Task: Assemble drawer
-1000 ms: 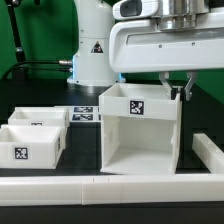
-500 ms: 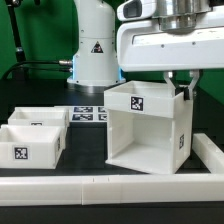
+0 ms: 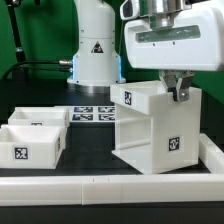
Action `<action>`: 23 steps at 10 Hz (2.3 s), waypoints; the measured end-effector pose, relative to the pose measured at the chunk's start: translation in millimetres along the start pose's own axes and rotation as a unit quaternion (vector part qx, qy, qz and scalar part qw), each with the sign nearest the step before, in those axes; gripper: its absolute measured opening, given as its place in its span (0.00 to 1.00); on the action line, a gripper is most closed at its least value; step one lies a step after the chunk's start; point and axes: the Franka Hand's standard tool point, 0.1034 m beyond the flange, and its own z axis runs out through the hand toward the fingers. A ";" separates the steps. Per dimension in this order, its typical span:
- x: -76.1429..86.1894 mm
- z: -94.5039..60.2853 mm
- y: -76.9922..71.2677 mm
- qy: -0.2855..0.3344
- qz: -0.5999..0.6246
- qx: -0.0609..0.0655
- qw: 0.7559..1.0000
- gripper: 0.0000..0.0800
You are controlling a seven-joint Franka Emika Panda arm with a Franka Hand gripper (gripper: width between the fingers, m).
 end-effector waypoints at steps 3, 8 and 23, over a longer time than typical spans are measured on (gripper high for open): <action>-10.2 2.8 0.5 -0.017 0.109 0.002 0.994 0.05; 3.1 11.1 -29.9 -0.027 0.195 0.006 0.980 0.05; 5.6 7.6 -57.3 -0.040 0.110 -0.002 0.993 0.79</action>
Offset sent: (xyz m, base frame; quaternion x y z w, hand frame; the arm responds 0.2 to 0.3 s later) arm -0.0265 0.0118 -0.0184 -0.0510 0.0032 0.3449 0.9373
